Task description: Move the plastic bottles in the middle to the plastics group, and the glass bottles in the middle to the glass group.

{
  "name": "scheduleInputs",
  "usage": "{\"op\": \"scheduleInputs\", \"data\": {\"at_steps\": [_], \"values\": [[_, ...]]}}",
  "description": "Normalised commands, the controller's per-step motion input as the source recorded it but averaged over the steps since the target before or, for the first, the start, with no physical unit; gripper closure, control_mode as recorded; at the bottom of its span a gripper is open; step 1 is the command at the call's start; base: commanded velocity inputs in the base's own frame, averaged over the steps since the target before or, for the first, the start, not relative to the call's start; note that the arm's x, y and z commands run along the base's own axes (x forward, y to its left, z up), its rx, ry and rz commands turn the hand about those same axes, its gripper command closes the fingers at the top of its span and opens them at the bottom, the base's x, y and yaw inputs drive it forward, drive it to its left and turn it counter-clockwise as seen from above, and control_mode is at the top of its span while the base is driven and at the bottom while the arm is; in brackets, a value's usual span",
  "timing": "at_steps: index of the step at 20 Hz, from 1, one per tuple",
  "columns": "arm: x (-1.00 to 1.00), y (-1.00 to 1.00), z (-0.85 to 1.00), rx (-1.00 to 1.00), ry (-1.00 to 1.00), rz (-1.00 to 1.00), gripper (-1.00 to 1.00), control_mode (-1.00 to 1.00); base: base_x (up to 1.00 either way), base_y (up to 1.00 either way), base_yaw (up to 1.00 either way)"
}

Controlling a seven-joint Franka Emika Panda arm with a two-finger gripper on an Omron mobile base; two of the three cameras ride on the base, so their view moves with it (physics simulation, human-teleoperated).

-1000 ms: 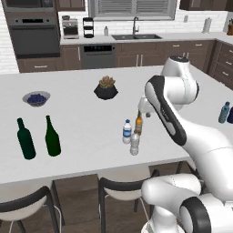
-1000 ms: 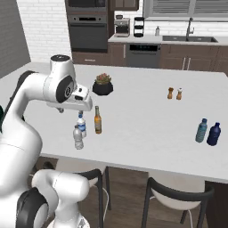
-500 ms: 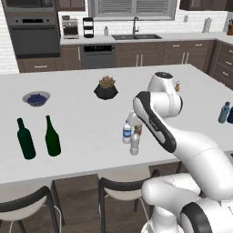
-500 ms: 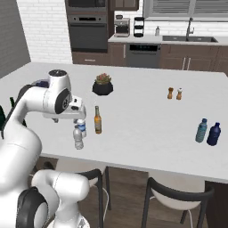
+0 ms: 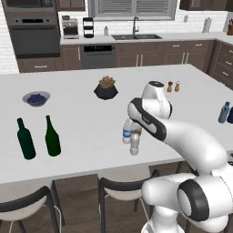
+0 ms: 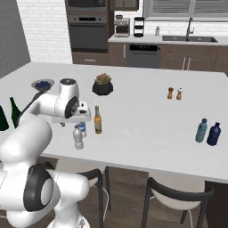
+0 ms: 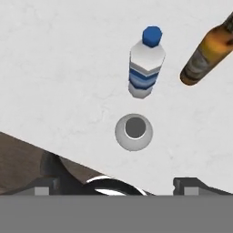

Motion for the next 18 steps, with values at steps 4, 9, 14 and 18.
{"op": "scheduleInputs", "data": {"at_steps": [4, 9, 14, 18], "values": [[0.23, 0.00, -0.42, 0.00, 0.00, 0.10, -1.00, -1.00, 0.00, 0.00, 0.00], [0.34, 0.00, -0.32, -0.02, 0.00, 0.04, -1.00, -1.00, 0.00, 0.00, 0.00], [0.30, 0.00, -0.20, -0.05, 0.00, 0.01, -1.00, -1.00, 0.00, 0.00, 0.00], [0.05, 0.00, -0.11, -0.02, 0.02, 0.00, -1.00, -1.00, 0.00, 0.00, 0.00]]}}
